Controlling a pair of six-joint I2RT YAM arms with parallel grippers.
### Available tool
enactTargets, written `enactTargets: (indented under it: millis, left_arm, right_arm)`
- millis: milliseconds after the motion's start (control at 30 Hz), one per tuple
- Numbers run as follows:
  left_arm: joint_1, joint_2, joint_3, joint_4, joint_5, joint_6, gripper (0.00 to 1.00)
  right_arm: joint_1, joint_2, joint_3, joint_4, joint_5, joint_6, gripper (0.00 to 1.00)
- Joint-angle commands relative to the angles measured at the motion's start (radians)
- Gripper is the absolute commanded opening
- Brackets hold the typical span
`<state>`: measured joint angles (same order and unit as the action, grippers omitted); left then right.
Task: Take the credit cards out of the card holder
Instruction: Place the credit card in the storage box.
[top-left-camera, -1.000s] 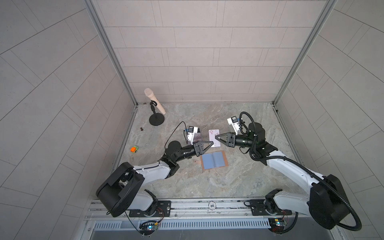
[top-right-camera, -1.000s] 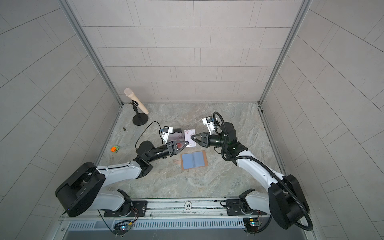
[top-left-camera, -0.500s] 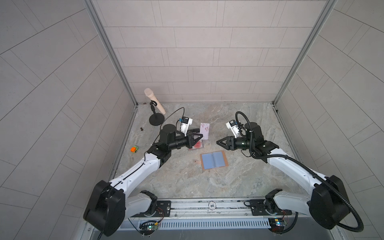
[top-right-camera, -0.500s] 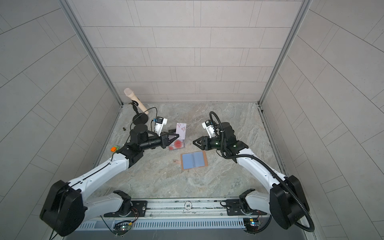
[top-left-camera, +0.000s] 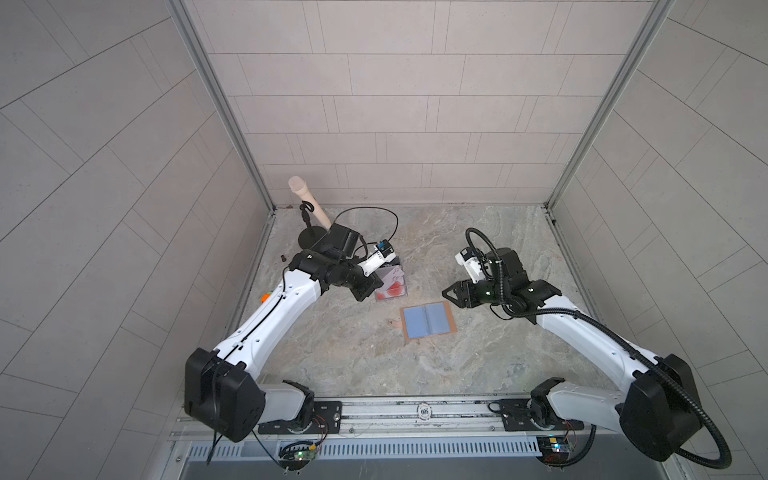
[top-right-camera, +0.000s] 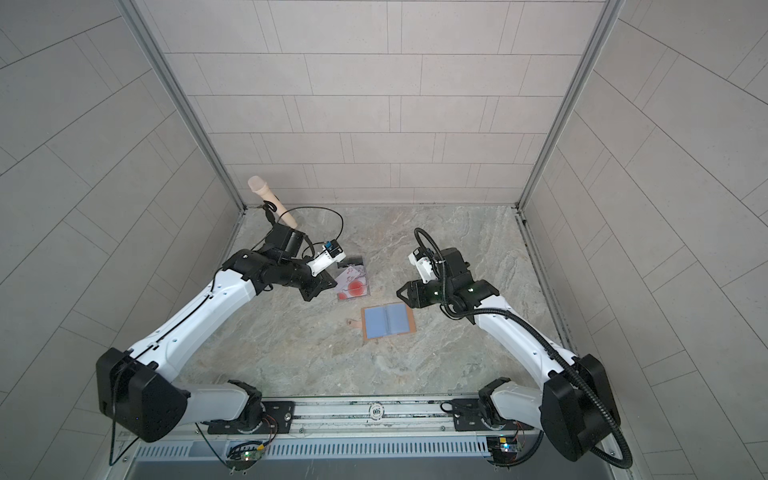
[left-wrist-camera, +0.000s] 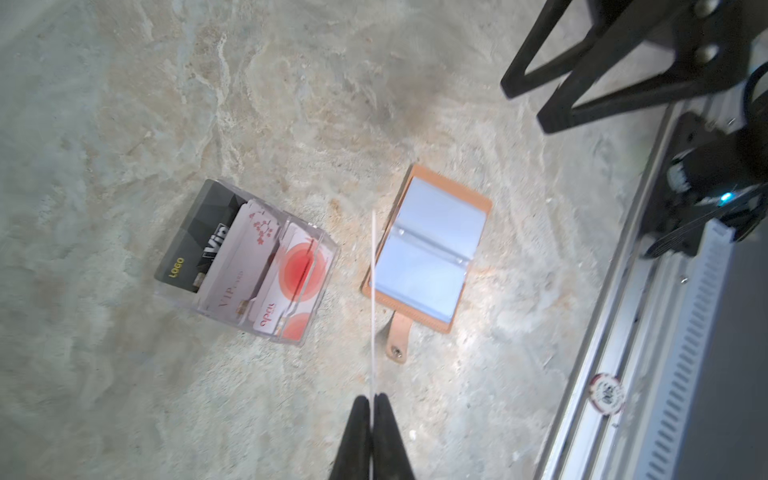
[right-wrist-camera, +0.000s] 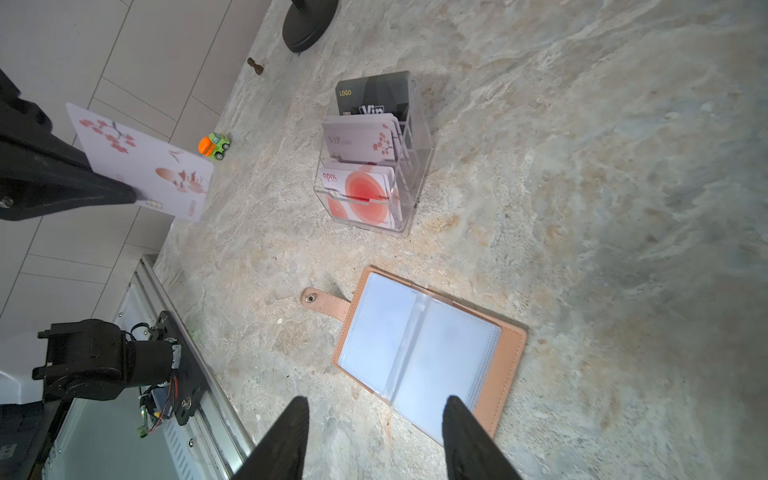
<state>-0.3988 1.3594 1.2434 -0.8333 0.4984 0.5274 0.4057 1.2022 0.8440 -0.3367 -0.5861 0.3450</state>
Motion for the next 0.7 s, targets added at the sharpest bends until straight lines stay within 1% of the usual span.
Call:
enactTargets:
  millis: [0,100,267,367,467,667]
  left_arm:
    - [0.006,0.049,0.08,-0.145,-0.109,0.259,0.0]
    - [0.006,0.115,0.153,-0.162,-0.189,0.318,0.0]
    - [0.008,0.234,0.265,-0.197,-0.21,0.407,0.0]
    - [0.008,0.31,0.316,-0.217,-0.254,0.442,0.0]
    - [0.008,0.359,0.332,-0.205,-0.267,0.481,0.0]
    - [0.007,0.431,0.361,-0.187,-0.258,0.517,0.0]
  right_arm:
    - [0.004,-0.029,0.029,-0.054,0.049,-0.055,0.58]
    - [0.004,-0.034,0.028,-0.067,0.082,-0.057,0.6]
    - [0.004,-0.046,0.023,-0.083,0.16,-0.053,0.63]
    - [0.004,-0.054,0.019,-0.094,0.21,-0.048,0.67]
    - [0.004,-0.058,0.014,-0.102,0.237,-0.045,0.72]
    - [0.003,-0.052,0.014,-0.113,0.273,-0.044,0.73]
